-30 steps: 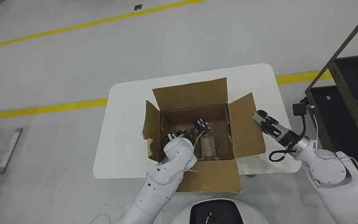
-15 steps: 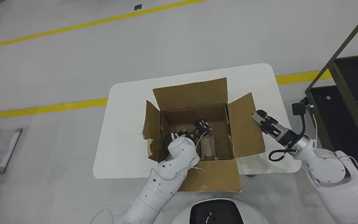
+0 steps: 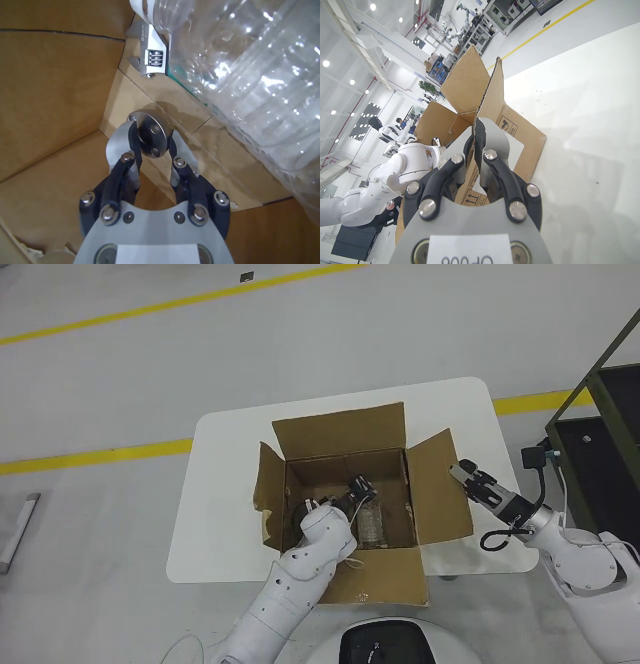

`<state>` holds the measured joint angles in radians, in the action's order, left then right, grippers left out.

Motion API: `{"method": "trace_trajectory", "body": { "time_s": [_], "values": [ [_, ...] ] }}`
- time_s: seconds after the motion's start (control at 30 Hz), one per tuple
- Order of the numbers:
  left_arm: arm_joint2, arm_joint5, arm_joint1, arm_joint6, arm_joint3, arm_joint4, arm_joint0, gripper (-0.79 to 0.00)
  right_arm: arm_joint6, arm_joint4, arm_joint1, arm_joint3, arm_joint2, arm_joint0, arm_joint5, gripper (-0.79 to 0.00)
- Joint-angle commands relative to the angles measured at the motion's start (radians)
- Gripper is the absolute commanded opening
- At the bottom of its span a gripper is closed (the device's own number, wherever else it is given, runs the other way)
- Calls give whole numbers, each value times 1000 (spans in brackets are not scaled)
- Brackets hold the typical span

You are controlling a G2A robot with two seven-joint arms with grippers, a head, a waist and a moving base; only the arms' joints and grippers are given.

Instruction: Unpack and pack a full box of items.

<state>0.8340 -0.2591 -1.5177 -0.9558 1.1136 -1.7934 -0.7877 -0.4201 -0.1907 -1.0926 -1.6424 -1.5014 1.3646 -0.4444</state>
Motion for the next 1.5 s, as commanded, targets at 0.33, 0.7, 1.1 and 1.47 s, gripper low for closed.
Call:
{"method": "trace_trajectory", "body": {
  "time_s": [0.33,0.7,1.1,1.47],
  "values": [
    [71,-22,4,-21,86,62,-31,-785,2,0,0,4,1,-5,1,-785],
    [183,-64,13,-114,169,267,-66,-351,1,1,0,3,3,-8,4,-785],
    [147,23,10,-65,105,116,-24,0,0,1,0,-2,2,-6,7,-785],
    [170,16,14,-50,124,73,-16,0,-6,4,0,1,4,-11,9,-785]
  ]
}}
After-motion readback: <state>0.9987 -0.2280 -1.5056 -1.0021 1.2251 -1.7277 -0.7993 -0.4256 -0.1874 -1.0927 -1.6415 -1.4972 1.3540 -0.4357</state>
